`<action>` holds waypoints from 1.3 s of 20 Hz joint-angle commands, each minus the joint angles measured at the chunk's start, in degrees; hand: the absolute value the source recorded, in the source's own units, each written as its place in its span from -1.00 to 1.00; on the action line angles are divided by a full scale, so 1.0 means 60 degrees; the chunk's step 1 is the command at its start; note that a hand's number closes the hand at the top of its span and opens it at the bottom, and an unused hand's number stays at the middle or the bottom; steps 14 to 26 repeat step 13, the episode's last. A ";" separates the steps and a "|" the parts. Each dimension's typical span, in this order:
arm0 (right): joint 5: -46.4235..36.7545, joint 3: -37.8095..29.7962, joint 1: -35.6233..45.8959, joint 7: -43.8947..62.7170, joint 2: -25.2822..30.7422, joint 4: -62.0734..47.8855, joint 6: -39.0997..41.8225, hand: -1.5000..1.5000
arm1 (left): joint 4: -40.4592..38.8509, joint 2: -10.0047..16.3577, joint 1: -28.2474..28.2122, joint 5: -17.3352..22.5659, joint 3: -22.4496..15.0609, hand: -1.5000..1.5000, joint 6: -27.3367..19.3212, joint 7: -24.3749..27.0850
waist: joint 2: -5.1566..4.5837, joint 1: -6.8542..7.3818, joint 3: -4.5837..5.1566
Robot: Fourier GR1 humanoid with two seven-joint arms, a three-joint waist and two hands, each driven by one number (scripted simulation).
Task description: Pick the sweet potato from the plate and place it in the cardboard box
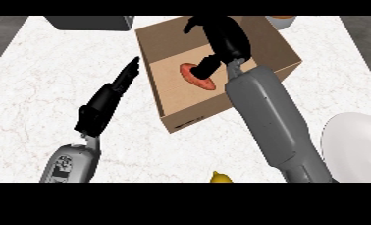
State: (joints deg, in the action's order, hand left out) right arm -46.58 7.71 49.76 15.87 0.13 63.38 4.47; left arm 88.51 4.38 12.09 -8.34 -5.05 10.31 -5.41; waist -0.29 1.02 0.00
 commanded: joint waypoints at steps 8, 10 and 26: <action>0.3442 -0.2030 -0.0112 -0.2222 -0.0022 -0.0433 -0.2159 -1.00 | -0.0185 -0.0085 0.0167 -0.0127 0.0033 0.00 -0.0100 -0.0077 | -0.0010 -0.0085 -0.0018; 0.4387 -0.2346 -0.0279 -0.2336 -0.0022 -0.0159 -0.1931 -1.00 | -0.0424 -0.0083 -0.0140 -0.0158 0.0063 0.00 -0.0133 0.0321 | 0.0015 -0.0113 -0.0012; 0.5102 -0.3259 -0.0412 -0.2575 0.0180 -0.0129 -0.1577 -1.00 | 0.0146 -0.0025 -0.0102 0.0009 0.0102 0.00 -0.0014 -0.0129 | 0.0043 -0.0130 -0.0010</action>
